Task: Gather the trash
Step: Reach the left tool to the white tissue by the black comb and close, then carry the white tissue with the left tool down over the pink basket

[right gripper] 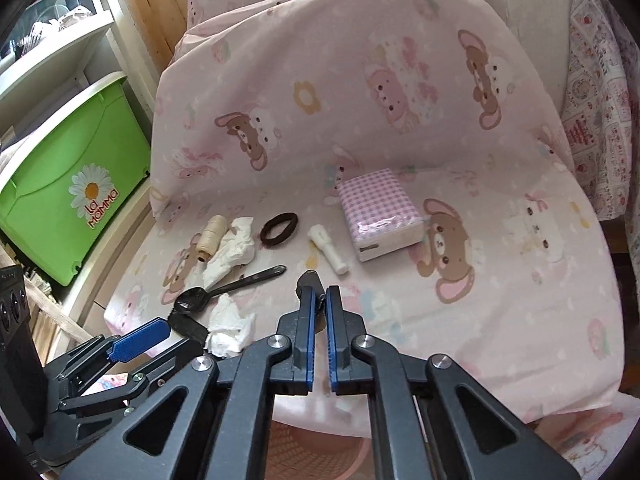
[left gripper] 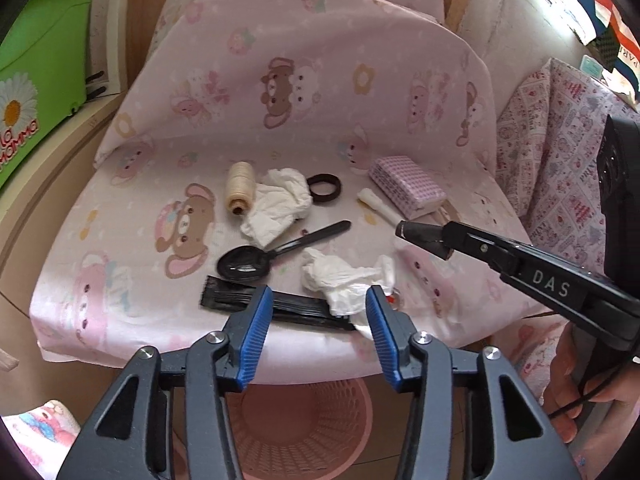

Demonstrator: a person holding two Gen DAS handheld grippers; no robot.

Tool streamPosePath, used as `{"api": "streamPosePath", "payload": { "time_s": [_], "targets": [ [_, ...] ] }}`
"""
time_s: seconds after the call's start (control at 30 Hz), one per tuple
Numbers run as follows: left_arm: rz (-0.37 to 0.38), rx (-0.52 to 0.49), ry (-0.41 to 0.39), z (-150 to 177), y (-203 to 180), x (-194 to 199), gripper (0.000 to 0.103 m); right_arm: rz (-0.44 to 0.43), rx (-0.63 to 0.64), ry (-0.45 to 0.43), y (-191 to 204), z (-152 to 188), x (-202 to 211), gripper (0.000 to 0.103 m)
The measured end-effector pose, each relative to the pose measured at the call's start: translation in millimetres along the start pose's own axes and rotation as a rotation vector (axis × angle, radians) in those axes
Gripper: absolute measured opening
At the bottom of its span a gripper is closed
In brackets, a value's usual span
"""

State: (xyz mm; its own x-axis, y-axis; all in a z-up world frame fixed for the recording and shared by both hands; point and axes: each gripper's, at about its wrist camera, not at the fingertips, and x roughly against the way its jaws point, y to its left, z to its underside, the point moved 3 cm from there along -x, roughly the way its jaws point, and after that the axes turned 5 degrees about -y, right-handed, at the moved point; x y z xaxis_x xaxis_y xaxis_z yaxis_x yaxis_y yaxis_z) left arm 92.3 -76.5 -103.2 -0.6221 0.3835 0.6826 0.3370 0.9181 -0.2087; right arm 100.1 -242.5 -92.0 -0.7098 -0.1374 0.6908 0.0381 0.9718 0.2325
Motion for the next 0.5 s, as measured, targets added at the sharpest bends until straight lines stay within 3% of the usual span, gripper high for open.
{"api": "streamPosePath", "payload": {
  "time_s": [0.13,0.2,0.27,0.33,0.4,0.5],
  "targets": [
    [0.040,0.005,0.026,-3,-15,-14,0.041,0.024,0.012,0.003,-7,4,7,0.006],
    [0.042,0.055,0.041,-5,-12,-22,0.034,0.023,0.012,0.002,-9,6,9,0.006],
    [0.058,0.133,0.068,-5,-3,-31,0.018,0.025,0.020,0.002,-8,7,11,0.006],
    [0.064,0.198,0.076,-5,6,-36,0.014,0.026,0.023,0.004,-8,8,12,0.006],
    [0.061,0.215,0.065,-6,12,-34,0.001,0.029,0.025,0.003,-9,9,14,0.006],
    [0.037,0.192,0.016,-10,13,-24,0.001,0.034,0.023,-0.010,-11,9,19,0.006]
  ]
}}
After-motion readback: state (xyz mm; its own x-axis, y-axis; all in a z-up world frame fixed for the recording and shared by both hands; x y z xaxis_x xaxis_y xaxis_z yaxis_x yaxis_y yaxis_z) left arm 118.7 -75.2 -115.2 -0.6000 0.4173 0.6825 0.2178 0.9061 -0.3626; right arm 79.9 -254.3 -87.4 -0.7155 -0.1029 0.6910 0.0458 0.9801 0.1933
